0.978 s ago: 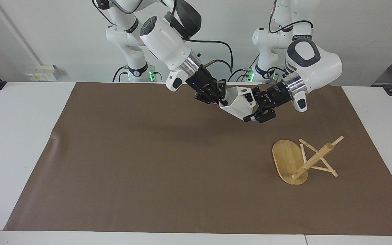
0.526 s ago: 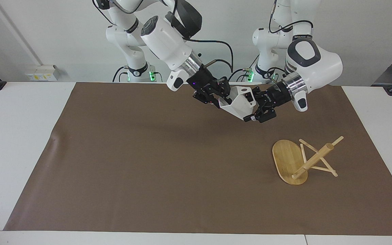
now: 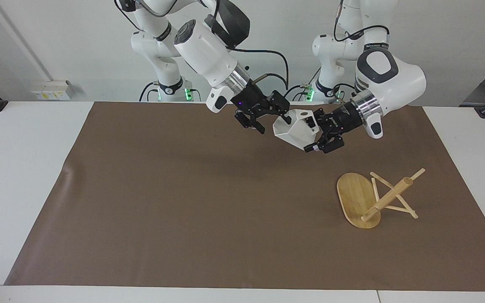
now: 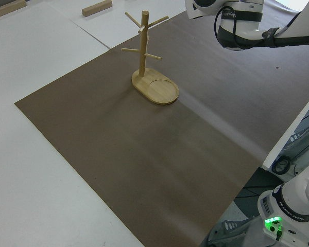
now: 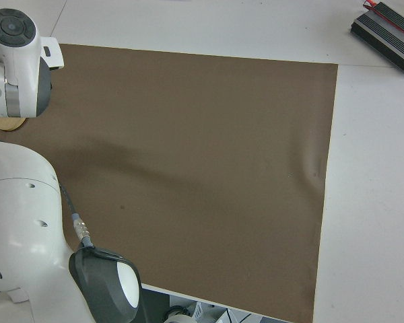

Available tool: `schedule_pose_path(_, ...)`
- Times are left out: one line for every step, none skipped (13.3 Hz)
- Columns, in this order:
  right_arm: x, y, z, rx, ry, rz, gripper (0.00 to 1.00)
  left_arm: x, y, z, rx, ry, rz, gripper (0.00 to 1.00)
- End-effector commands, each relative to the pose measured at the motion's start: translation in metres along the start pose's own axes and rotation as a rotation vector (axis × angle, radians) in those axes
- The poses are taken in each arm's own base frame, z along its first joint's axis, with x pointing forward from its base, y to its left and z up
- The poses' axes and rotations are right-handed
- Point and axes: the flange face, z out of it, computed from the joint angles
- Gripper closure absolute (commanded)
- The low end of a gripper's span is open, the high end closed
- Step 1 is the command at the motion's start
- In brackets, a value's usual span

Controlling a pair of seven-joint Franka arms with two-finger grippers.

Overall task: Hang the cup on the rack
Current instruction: 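Raise the cup with the left gripper while the right gripper withdraws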

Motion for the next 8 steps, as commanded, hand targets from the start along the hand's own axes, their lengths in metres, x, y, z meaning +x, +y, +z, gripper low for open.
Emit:
schedule_pose_path(0.005, 0.004, -0.005, 0.002, 0.010, -0.011, 0.00, 0.003, 0.003, -0.009, -0.008, 0.015, -0.026, 1.00)
schedule_pose_path(0.007, 0.005, -0.008, 0.001, 0.016, -0.010, 0.00, 0.006, 0.004, -0.012, -0.013, 0.017, -0.031, 1.00)
schedule_pose_path(0.010, 0.006, -0.013, -0.004, 0.029, -0.021, 0.00, 0.008, 0.005, -0.013, -0.015, 0.019, -0.034, 1.00)
schedule_pose_path(0.017, 0.012, -0.020, -0.022, 0.048, -0.042, 0.00, 0.009, 0.005, -0.014, -0.018, 0.022, -0.041, 1.00)
schedule_pose_path(0.022, 0.015, -0.028, -0.032, 0.066, -0.056, 0.00, 0.009, 0.005, -0.014, -0.016, 0.032, -0.042, 1.00)
schedule_pose_path(0.028, 0.020, -0.035, -0.040, 0.073, -0.069, 0.00, 0.010, 0.004, -0.014, -0.006, 0.057, -0.042, 1.00)
schedule_pose_path(0.033, 0.023, -0.046, -0.047, 0.088, -0.091, 0.00, 0.013, 0.002, -0.012, 0.003, 0.083, -0.086, 1.00)
schedule_pose_path(0.038, 0.029, -0.052, -0.058, 0.094, -0.120, 0.00, 0.015, 0.003, -0.013, 0.000, 0.095, -0.176, 1.00)
